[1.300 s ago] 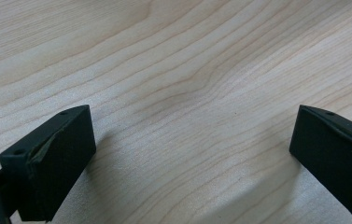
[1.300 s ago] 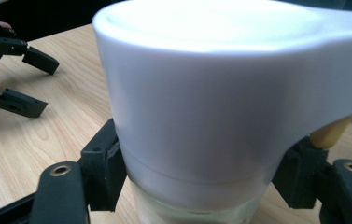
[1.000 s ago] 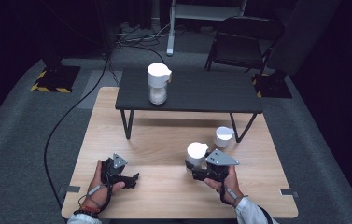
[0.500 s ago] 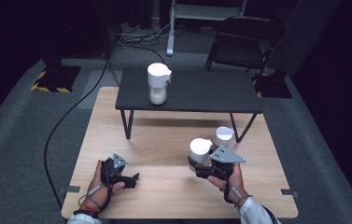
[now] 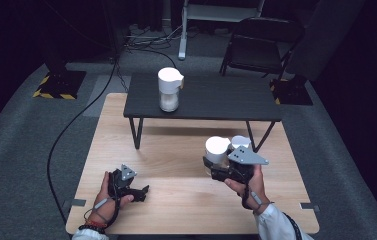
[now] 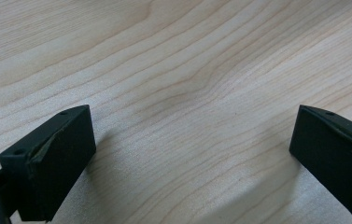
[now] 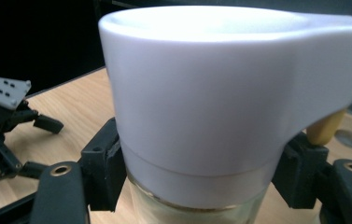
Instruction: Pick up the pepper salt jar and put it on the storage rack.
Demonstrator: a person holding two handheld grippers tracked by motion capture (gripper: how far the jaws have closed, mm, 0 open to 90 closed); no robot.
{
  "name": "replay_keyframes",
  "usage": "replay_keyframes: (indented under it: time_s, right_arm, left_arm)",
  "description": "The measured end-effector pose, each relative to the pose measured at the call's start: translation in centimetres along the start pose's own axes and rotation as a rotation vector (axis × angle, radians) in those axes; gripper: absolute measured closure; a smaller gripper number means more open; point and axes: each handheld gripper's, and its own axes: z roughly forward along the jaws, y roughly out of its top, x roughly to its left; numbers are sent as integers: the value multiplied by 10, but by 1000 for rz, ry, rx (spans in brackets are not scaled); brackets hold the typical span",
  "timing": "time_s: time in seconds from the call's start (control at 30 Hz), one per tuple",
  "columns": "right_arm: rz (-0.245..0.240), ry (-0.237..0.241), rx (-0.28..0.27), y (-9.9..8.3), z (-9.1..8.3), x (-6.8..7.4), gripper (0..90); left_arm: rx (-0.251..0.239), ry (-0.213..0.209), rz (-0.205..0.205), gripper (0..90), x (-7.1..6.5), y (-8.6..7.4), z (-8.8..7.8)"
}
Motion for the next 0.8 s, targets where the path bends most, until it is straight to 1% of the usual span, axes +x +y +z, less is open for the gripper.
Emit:
replay_keyframes:
  time_s: [0.13,0.3,0.33,0.4,0.47,0.53,0.8]
  right_arm:
    - [1,-7,-9,13,-3,-2,300]
    - [4,-19,-33,26,-6,-6,300]
    - [3,-15,-44,28,-6,-7,300]
    - [4,-11,-46,33,-6,-10,300]
    - [-8,-24,-48,37,-6,-10,300]
    - [-1,-25,-50,41,-6,-13,300]
    - [-12,-40,-67,54,-2,-16,300]
  left_arm:
    - [0,0,0,2,0,0,0]
    - [0,0,0,2,0,0,0]
    - [0,0,0,2,0,0,0]
    - [0,0,0,2,0,0,0]
    - [0,0,0,2,0,0,0]
    - [0,0,0,2,0,0,0]
    - [0,0,0,2,0,0,0]
